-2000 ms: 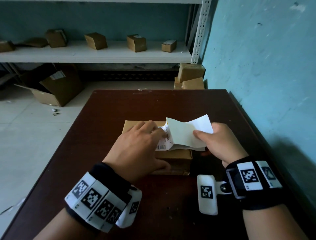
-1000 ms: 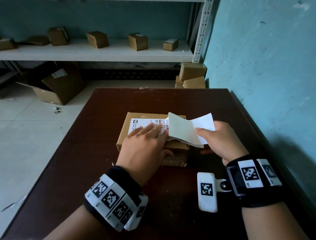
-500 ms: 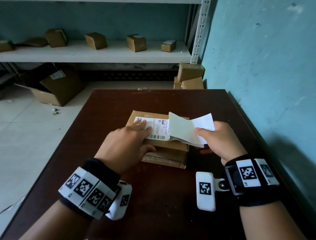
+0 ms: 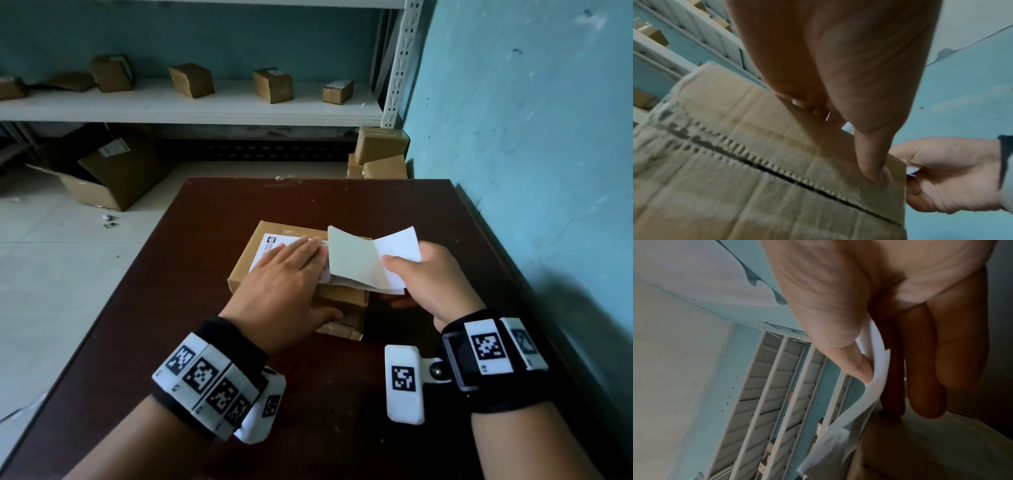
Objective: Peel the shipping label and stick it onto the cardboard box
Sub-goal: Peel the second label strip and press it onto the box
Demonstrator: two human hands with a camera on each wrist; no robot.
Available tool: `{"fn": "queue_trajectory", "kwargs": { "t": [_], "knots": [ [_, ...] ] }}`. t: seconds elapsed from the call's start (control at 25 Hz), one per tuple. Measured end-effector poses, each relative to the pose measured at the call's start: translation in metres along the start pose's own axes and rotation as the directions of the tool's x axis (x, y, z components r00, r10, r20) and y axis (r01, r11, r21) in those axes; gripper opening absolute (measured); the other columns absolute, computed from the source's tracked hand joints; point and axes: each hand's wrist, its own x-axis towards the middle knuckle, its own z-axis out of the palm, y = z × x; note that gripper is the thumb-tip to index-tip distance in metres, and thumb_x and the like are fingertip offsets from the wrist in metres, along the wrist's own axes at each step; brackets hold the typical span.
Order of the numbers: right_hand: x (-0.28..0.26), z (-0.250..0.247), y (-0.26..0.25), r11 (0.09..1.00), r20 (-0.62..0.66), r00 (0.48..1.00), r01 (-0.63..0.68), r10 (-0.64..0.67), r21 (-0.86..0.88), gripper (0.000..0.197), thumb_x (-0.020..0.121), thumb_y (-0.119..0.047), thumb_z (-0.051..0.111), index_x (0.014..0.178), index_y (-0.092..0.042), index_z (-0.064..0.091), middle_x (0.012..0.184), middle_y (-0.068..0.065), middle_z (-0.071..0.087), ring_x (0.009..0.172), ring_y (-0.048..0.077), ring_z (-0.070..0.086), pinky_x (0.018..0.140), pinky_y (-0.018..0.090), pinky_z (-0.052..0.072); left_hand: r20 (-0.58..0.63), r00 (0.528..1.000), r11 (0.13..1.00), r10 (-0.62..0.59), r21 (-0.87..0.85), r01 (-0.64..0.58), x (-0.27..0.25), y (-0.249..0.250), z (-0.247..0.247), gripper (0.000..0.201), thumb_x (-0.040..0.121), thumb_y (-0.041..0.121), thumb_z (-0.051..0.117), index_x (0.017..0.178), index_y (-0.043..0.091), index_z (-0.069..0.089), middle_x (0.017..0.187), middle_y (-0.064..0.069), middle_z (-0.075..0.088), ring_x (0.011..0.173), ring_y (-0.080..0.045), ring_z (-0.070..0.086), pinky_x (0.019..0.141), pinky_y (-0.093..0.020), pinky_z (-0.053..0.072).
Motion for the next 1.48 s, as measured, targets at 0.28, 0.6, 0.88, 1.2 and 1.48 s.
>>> {"fn": "queue_trajectory", "kwargs": {
  "t": [0.28,0.6,0.88,1.2,1.48],
  "knots": [
    [0.000,-0.002,0.001,0.998,0.010,1.000,-0.011,0.010,0.064,0.009,0.094,-0.022,0.061,0.102,-0.024,0.066,0.099,-0.003,0.072,0.089,0.020,0.070,0.061,0.035,0.063,-0.011,1.000,0.997,0.018,0.079,-0.017,-0.002,0.002,0.013,0.096,0.087,0.073,0.043,0.158,0.019,0.008,0.166,-0.001,0.011,0.153,-0.020,0.006,0.124,-0.044,0.010],
    [0.002,-0.003,0.003,0.988,0.008,0.998,-0.063,0.062,0.143,0.004,0.093,-0.024,0.063,0.093,-0.027,0.065,0.101,-0.001,0.072,0.091,0.022,0.071,0.062,0.036,0.062,-0.022,1.000,0.993,-0.002,0.120,0.004,-0.004,0.007,0.015,0.100,0.085,0.077,0.038,0.158,0.015,0.009,0.164,-0.005,0.017,0.153,-0.023,0.012,0.123,-0.047,0.015],
    [0.002,-0.004,0.005,0.976,-0.011,0.997,-0.077,0.081,0.203,0.002,0.091,-0.022,0.065,0.090,-0.023,0.066,0.097,0.000,0.073,0.086,0.021,0.071,0.061,0.034,0.061,-0.027,1.000,0.993,0.000,0.122,0.003,-0.002,0.005,0.017,0.093,0.085,0.077,0.036,0.157,0.021,0.015,0.164,-0.005,0.017,0.152,-0.023,0.011,0.122,-0.047,0.017],
    [0.004,-0.005,0.007,0.971,-0.043,0.994,-0.085,0.097,0.225,0.003,0.091,-0.020,0.065,0.092,-0.019,0.067,0.090,0.001,0.073,0.076,0.021,0.072,0.060,0.035,0.060,-0.053,0.998,0.994,-0.019,0.105,0.025,-0.002,0.005,0.019,0.095,0.083,0.075,0.040,0.156,0.020,0.017,0.162,-0.004,0.023,0.151,-0.022,0.017,0.122,-0.047,0.019],
    [0.004,-0.014,0.009,0.968,-0.040,0.994,-0.091,0.103,0.235,0.003,0.091,-0.020,0.065,0.093,-0.019,0.066,0.088,0.006,0.075,0.069,0.023,0.074,0.056,0.034,0.058,-0.053,0.998,0.997,-0.025,0.075,0.029,-0.002,0.007,0.016,0.098,0.082,0.080,0.039,0.157,0.022,0.014,0.163,-0.003,0.021,0.151,-0.021,0.015,0.123,-0.046,0.017]
  ]
}}
